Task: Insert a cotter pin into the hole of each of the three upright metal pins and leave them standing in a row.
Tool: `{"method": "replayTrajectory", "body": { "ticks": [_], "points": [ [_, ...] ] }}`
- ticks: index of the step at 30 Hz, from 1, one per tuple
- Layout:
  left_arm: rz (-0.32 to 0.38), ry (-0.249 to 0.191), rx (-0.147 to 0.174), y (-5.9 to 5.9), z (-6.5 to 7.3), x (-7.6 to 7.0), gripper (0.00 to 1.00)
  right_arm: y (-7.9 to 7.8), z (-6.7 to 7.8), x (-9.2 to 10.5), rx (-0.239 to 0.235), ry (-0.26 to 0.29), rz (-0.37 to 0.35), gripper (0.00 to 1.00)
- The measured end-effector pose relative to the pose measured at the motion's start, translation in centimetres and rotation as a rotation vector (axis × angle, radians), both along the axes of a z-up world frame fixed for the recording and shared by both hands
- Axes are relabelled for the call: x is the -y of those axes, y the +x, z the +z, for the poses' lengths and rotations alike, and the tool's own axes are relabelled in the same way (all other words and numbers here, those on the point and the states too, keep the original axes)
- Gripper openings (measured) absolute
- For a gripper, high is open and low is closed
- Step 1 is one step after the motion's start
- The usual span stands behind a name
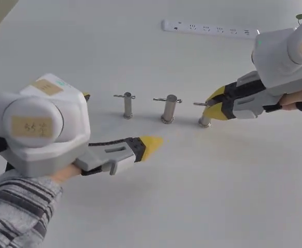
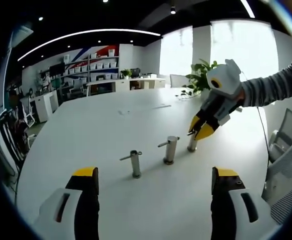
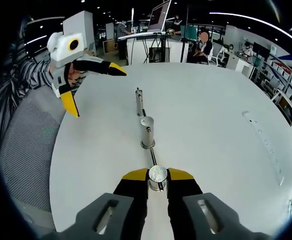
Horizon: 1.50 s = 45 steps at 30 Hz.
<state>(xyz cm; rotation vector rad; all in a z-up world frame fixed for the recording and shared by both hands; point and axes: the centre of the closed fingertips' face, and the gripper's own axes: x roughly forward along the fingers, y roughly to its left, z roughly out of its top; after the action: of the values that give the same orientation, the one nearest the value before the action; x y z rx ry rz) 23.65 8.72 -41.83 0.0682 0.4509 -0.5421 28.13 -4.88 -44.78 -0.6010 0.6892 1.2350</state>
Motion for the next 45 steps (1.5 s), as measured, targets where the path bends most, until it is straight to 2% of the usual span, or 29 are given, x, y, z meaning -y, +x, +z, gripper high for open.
{"method": "replayTrajectory", "body": {
  "ticks": [11,19,36,41,45],
  "points": [
    [-0.006,-0.015,0.009,0.11,0.11,0.23,0.94,0.15,0.07,0.3,-0.004,0.003,0.023,0.08],
    [-0.002,-0.014,0.002,0.16,-0.04,0.06,0.94,0.27,0.1,0.34,-0.025,0.024,0.013,0.09],
    [0.005,-0.021,-0.007,0.1,-0.27,-0.13,0.96,0.32,0.01,0.24,-0.02,0.017,0.035,0.09],
    [0.005,-0.02,-0.01,0.11,-0.28,-0.19,0.96,0.09,-0.4,0.44,0.002,-0.009,0.057,0.12],
    [0.006,-0.018,-0.013,0.15,-0.27,-0.29,0.96,0.28,-0.23,0.45,0.023,0.0,0.046,0.16]
  ]
}}
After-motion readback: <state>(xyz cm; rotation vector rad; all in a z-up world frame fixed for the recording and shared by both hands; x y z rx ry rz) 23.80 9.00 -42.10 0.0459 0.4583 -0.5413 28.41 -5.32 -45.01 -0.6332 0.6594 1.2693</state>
